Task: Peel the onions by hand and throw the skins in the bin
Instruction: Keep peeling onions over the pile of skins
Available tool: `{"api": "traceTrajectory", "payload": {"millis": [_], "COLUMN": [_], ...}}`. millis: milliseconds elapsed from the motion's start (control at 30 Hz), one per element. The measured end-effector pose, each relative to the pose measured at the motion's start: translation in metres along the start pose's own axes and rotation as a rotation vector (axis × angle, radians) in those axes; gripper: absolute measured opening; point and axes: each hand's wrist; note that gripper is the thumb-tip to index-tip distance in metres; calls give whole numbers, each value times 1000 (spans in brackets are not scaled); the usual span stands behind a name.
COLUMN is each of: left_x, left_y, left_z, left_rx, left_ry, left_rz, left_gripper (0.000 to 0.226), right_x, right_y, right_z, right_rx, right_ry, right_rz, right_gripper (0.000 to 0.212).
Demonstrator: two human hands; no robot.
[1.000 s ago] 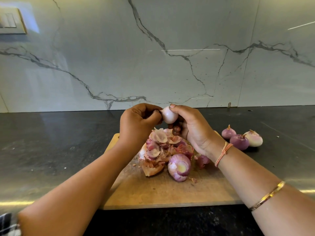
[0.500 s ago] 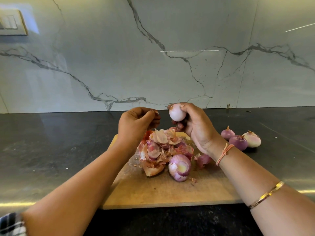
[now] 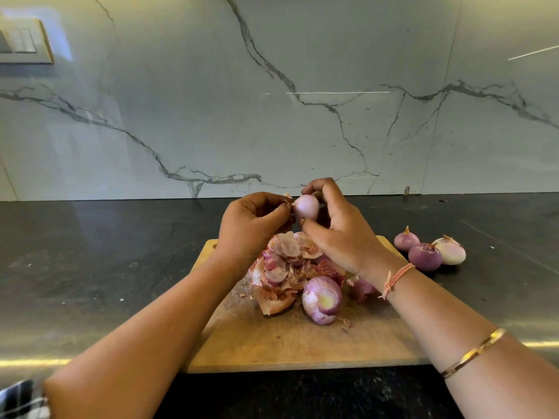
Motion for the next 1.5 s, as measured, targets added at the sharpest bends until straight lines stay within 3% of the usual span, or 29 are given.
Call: {"api": "traceTrajectory", "payload": {"millis": [267,533,1000,1133,1233,1367,1500], "left_x": [-2,1,6,-5,-11,-7,-5], "left_y": [3,5,8,16,16,6,2], "left_z": [-4,1,1,0,0,-3,-2], "left_rx": [57,-103,-358,-420,-341,-150,-73], "left_ry": [123,-159,-593,-686,-513,-6,222], "left_rz": [81,124,109,220,253,120,27], "left_gripper": [15,19,14,13,11,12,23], "right_x": [4,6,5,-1,-4,-2,-3], "right_y": [0,-2,3,5,4,4,3], "right_z": [1,-4,-7,-8,-7,-6,-5], "right_rx": [-139,-95,171,258,289,307,323], "right_ry": [-114,1,570,804,778,706,606], "right_rz": [-18,33,-58,-71,-81,-81,-55], "right_gripper": [37,34,28,23,23,25,26]}}
Point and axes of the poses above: each hand's wrist, its own y-axis towards the middle knuckle, its own x-axis out of the palm, z = x × y, and after that the axes turned 6 degrees about x, right-handed
